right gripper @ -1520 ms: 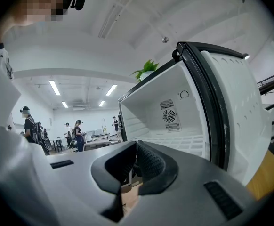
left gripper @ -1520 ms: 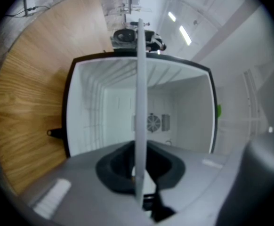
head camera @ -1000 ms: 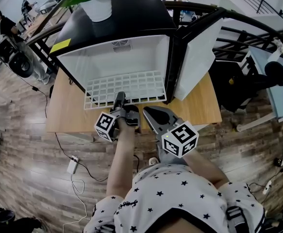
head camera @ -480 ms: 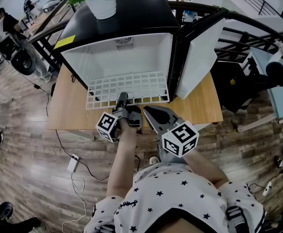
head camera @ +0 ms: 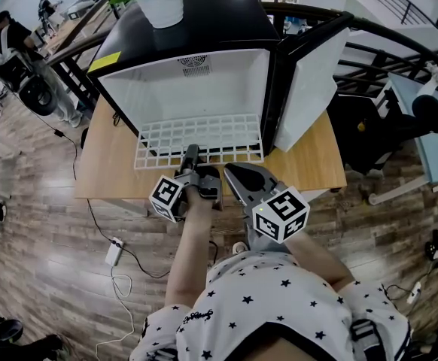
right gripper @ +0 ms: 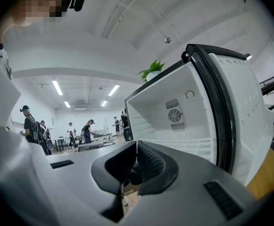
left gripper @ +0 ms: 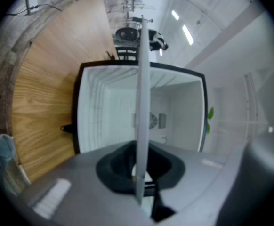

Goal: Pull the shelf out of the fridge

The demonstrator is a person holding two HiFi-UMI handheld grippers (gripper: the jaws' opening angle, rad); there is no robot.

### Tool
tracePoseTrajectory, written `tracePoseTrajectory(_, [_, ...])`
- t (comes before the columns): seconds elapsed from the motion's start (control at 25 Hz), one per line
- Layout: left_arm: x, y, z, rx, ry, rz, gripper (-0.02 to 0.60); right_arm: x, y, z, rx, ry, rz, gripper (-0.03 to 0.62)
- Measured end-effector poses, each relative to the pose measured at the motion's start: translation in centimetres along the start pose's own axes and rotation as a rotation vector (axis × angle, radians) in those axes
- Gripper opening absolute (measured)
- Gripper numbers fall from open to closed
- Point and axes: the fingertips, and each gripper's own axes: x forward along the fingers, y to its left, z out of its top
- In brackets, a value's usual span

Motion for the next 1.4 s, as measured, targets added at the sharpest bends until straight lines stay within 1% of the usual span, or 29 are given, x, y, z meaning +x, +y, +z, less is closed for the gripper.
tracePoseTrajectory(0.24, [-2.0,0.2,-0.4,0.009,0.015,-0.018,0.031,-0.1,0.8,0.1,-0.001,-0.009,0.009,0.021])
tracePoseTrajectory(0.56, [-2.9,-0.8,-0.6,0.017,0.012,-0.039,0.031,-0.8,1.5,-0.3,0.003,-0.007,0.013,0.021])
tracePoseTrajectory(1.0, [-4.6,-0.5,-0.4,0.019,0.002,-0.039,0.031,-2.1,1.4,-0.5,0.008,-0.019,-0.001,0.021])
tracePoseTrajectory(1.16, [-5.0,-0.4,-0.4,0.009,-0.003,-0.038,0.031,-2.5,1.3,-0.5,0.01,-0.016,-0.002,0.021])
tracePoseTrajectory(1.4, [-5.9,-0.2,-0.2,0.018,0.005,-0.038,0.031,-2.9,1.1,-0.5,0.004,-0.014,-0.001,0.021])
